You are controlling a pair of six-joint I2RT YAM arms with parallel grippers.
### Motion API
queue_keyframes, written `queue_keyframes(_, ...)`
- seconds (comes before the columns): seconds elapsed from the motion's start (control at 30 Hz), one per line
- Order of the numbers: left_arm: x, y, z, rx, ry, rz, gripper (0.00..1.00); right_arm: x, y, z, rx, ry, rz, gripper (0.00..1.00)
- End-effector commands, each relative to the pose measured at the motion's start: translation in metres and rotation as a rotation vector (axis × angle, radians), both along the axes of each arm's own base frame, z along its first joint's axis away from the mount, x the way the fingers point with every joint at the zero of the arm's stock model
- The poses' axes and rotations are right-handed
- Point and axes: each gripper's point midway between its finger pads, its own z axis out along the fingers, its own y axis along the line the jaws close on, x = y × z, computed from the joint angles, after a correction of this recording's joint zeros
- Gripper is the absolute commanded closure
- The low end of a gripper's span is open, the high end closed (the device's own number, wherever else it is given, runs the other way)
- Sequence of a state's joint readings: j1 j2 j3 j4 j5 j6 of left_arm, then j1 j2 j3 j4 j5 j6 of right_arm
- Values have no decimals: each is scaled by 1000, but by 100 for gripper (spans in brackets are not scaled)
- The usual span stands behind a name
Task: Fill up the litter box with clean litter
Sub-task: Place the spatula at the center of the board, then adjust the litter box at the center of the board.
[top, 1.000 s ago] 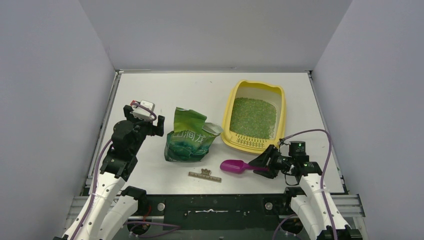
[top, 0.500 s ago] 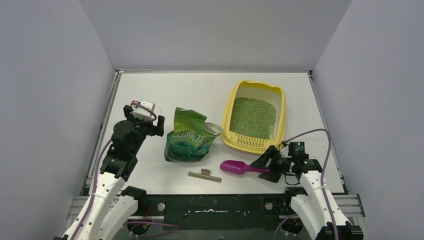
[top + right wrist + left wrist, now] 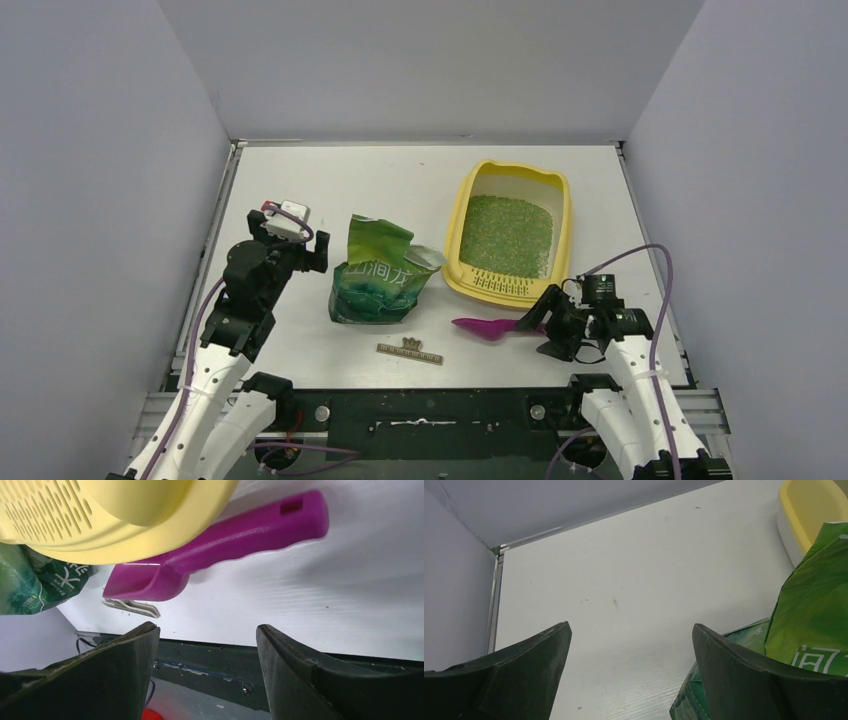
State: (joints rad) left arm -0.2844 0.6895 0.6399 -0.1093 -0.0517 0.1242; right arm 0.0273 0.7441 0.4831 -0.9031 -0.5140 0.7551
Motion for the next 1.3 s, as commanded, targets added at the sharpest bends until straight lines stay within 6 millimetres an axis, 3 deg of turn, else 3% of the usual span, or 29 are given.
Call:
queue_keyframes(0.0, 4, -1, 32, -30, -82, -3, 10, 5, -12, 12, -80, -37, -9, 28)
queue_keyframes(0.1, 4, -1, 32, -30, -83, -4, 10, 8, -13, 23, -84, -64, -12, 28)
queue_keyframes(0.33, 3, 0, 33, -29, -86, 1, 10, 37, -12, 100, -82, -321, -9, 26)
queue_keyframes(0.43, 3, -1, 33, -30, -86, -3, 10, 59, -10, 119, -85, -405, 23, 25)
queue_keyframes(0.77, 3, 0, 34, -32, -89, 0, 10, 143, -17, 124, -232, -415, 176, 26)
queue_keyframes(0.87, 3, 0, 34, -31, -89, 1, 10, 161, -18, 111, -280, -386, 189, 26)
queue_keyframes(1.07, 2, 2, 33, -27, -88, 8, 10, 177, -32, 81, -379, -300, 186, 26)
queue_keyframes(1.27, 3, 2, 33, -25, -88, 8, 10, 181, -50, 71, -482, -265, 185, 25)
